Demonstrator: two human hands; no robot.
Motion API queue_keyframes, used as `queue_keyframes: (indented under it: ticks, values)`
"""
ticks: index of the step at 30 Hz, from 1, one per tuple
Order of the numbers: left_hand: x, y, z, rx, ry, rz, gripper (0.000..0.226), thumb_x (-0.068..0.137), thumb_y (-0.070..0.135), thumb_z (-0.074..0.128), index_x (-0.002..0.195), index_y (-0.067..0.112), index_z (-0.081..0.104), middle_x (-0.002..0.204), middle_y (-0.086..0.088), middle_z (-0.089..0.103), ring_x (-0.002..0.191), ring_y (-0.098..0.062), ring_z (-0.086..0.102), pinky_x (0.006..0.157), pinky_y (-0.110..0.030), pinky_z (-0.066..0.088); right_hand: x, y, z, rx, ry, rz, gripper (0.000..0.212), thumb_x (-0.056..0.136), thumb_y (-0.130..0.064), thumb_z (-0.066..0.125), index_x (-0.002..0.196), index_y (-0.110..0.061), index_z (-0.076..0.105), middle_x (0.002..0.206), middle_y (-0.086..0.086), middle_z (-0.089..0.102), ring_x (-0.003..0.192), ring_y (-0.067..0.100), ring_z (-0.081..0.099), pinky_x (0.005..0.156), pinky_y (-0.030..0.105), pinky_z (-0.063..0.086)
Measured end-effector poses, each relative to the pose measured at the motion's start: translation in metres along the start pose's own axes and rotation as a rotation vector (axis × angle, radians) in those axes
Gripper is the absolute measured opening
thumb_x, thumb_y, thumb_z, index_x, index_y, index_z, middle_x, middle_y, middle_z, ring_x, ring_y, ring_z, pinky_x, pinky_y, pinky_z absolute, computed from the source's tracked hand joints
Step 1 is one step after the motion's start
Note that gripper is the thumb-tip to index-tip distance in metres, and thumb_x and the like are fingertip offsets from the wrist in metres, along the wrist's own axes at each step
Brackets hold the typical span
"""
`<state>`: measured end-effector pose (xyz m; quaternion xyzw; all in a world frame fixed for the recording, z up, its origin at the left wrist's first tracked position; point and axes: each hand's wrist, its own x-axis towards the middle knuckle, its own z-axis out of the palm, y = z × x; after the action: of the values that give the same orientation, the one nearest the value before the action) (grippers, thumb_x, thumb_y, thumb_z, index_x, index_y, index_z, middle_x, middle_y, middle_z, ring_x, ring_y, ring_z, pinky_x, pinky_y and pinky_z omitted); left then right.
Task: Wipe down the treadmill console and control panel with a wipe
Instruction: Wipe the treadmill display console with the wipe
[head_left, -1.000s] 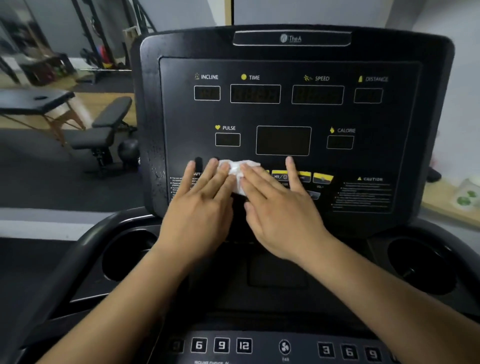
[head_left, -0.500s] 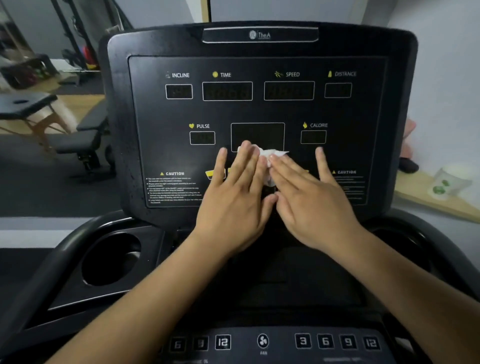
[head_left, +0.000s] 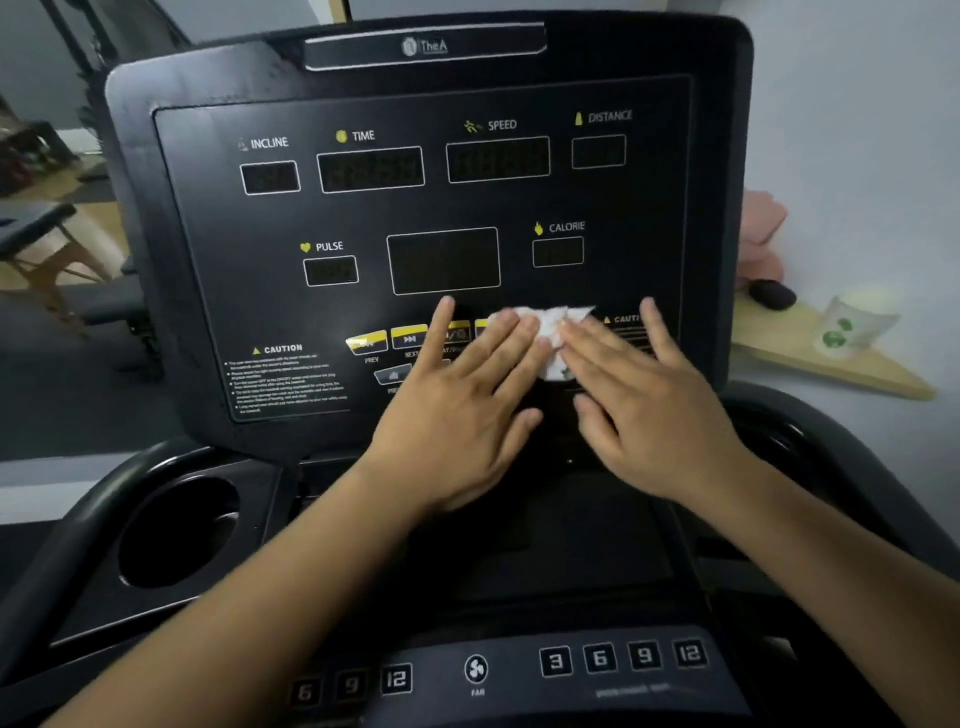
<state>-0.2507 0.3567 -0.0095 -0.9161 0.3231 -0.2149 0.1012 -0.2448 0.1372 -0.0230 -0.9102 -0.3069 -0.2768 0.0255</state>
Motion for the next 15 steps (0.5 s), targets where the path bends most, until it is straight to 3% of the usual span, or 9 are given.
queue_keyframes:
  ticks: [5, 11, 15]
  values:
    - [-0.034, 0.03, 0.018, -0.064, -0.067, 0.052, 0.059, 0.102, 0.047, 0.026, 0.15, 0.013, 0.036, 0.158, -0.008, 0.029, 0.149, -0.022, 0.018, 0.116, -0.064, 0.009, -0.046, -0.008, 0.012, -0.001, -0.109, -0.068, 0.05, 0.097, -0.035, 0.039, 0.136, -0.005, 0.052, 0.148, 0.007, 0.043, 0.139, 0.017, 0.036, 0.117, 0.056, 0.014]
    - [0.022, 0.025, 0.0, -0.03, -0.013, 0.014, 0.062, 0.102, 0.049, 0.023, 0.148, 0.012, 0.038, 0.156, -0.009, 0.033, 0.148, -0.022, 0.021, 0.115, -0.064, 0.008, -0.007, 0.028, -0.006, -0.018, 0.096, -0.041, 0.038, 0.096, -0.022, 0.047, 0.125, -0.002, 0.061, 0.136, 0.009, 0.056, 0.133, 0.018, 0.044, 0.113, 0.061, 0.02]
    - [0.015, 0.051, 0.002, -0.108, -0.065, -0.013, 0.067, 0.099, 0.055, 0.023, 0.147, 0.012, 0.041, 0.154, -0.008, 0.036, 0.148, -0.023, 0.022, 0.116, -0.063, 0.005, -0.034, 0.023, 0.005, 0.025, 0.105, -0.033, 0.04, 0.096, -0.024, 0.047, 0.124, 0.001, 0.061, 0.135, 0.014, 0.057, 0.132, 0.023, 0.046, 0.112, 0.059, 0.026]
